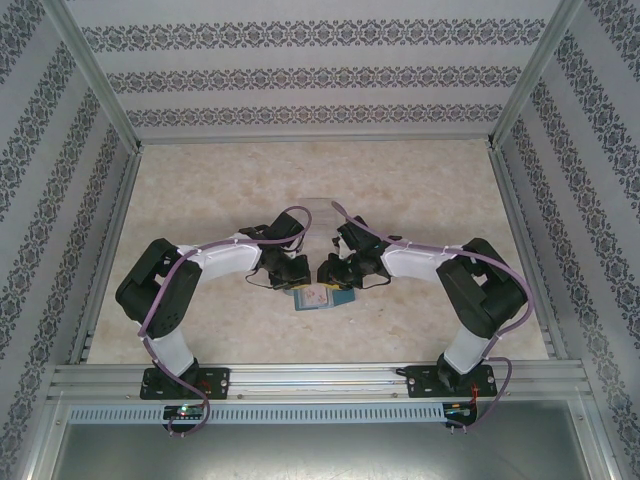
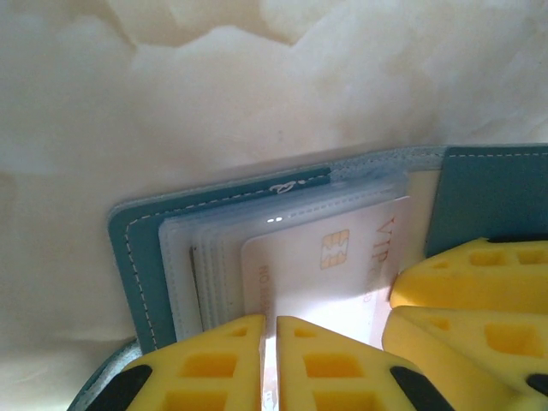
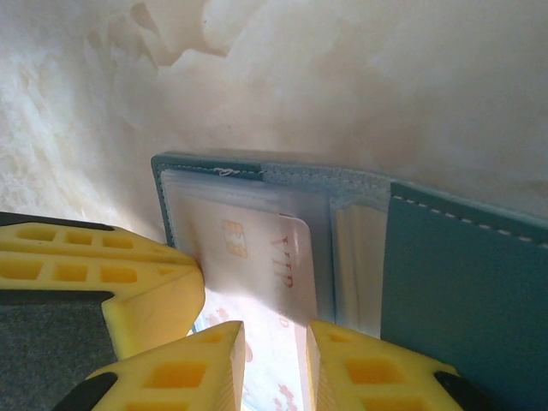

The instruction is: Take the credit cards out of the card holder

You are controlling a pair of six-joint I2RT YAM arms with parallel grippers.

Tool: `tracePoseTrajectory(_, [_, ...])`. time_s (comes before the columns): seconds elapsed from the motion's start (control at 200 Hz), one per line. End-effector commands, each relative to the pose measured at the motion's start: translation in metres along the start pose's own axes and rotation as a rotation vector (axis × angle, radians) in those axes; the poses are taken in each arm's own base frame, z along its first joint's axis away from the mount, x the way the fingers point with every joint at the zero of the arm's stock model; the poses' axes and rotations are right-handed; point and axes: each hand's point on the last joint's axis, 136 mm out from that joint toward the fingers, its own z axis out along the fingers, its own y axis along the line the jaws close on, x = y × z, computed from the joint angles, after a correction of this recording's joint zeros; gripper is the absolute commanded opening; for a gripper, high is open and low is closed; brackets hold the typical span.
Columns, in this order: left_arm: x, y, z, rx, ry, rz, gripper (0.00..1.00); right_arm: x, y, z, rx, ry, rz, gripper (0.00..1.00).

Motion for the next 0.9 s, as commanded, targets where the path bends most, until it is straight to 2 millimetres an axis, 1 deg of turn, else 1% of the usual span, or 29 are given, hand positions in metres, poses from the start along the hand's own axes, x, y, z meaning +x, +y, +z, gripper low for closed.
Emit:
tracePoseTrajectory(0.0, [0.004, 0.006, 0.003, -0.033, 0.009, 0.003, 0.13, -0.002, 0.007, 0.003, -0.018, 0.004, -0.007, 0.26])
tracePoseTrajectory(0.1, [0.004, 0.006, 0.003, -0.035, 0.009, 0.005, 0.12, -0.002, 0.004, 0.002, -0.003, -0.003, -0.007, 0.26])
tracePoseTrajectory(0.27, [0.003, 0.006, 0.002, -0.035, 0.006, 0.005, 0.13, -0.003, -0.010, -0.003, 0.082, -0.028, -0.008, 0.25])
tracePoseTrajectory(0.38, [0.003, 0.005, 0.000, -0.036, 0.005, 0.007, 0.13, -0.003, -0.014, -0.006, 0.111, -0.036, -0.009, 0.25])
tracePoseTrajectory(0.62, [0.004, 0.006, 0.001, -0.041, 0.008, 0.008, 0.12, -0.005, -0.012, -0.017, 0.134, -0.060, -0.026, 0.25])
tracePoseTrajectory(0.799, [0.005, 0.012, 0.003, -0.074, 0.023, 0.009, 0.12, -0.006, -0.004, -0.021, 0.097, -0.066, -0.032, 0.25])
tracePoseTrajectory(0.894, [0.007, 0.017, 0.005, -0.090, 0.031, 0.008, 0.12, -0.007, -0.005, -0.021, 0.094, -0.065, -0.029, 0.26])
